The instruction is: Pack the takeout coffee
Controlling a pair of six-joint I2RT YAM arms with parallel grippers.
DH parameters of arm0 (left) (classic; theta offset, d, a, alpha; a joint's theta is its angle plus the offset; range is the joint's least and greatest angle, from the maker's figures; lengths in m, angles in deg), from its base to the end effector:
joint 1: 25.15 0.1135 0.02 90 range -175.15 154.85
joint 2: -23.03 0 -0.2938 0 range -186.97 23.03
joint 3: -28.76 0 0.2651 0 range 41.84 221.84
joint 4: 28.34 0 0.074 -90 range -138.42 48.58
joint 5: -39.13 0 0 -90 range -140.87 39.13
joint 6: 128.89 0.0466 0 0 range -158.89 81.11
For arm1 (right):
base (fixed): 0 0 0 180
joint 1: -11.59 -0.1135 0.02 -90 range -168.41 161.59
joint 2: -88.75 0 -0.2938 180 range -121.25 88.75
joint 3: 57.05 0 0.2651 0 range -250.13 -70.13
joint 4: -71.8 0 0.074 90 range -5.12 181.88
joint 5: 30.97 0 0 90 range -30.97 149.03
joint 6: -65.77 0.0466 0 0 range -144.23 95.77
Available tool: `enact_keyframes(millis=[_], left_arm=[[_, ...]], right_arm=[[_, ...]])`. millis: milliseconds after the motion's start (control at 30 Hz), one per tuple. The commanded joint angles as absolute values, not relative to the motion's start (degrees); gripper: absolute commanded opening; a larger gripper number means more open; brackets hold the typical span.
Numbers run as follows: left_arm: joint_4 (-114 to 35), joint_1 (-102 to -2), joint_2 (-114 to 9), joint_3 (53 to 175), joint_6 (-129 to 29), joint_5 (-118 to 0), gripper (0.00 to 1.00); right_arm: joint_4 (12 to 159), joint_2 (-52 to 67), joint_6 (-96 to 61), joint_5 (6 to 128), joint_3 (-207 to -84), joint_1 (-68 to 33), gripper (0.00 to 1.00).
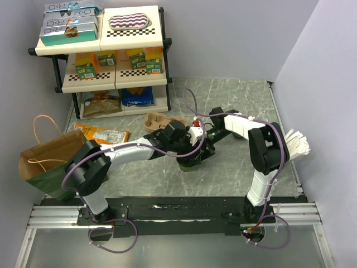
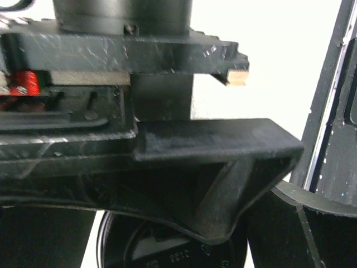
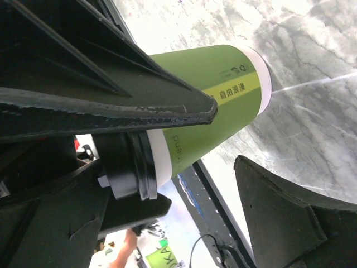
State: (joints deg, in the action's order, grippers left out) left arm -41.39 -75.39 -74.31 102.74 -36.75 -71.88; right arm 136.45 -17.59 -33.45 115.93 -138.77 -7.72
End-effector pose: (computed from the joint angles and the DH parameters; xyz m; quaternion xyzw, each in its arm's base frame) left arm 0.2401 -0.3147 0.2300 0.4611 0.7513 -0.3293 0.3384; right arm 0.3126 0.1509 0.1856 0.2196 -0.8514 -0.4750 0.0363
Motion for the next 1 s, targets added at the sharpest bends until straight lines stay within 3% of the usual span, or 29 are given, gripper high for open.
enact_keyframes(millis=[0, 300, 533, 967], left_arm=[[-48.9, -74.28, -74.54, 98.97, -30.45, -68.86, 0.99], [-47.4, -69.28, -72.07, 101.43, -34.22, -82.68, 0.99], [-46.35, -68.13, -70.4, 102.92, -35.19, -89.71, 0.99], [-52.14, -69.09, -73.2, 109.51, -33.88, -87.36, 0.99]], right_arm=[[136.47, -16.72, -38.47, 114.65, -141.66, -6.88, 0.94], [137.0, -10.66, -40.06, 123.36, -142.03, -3.79, 0.99], [132.69, -9.77, -35.57, 120.29, -137.37, -3.53, 0.98], [133.75, -11.18, -35.66, 120.99, -137.81, -0.1, 0.98]])
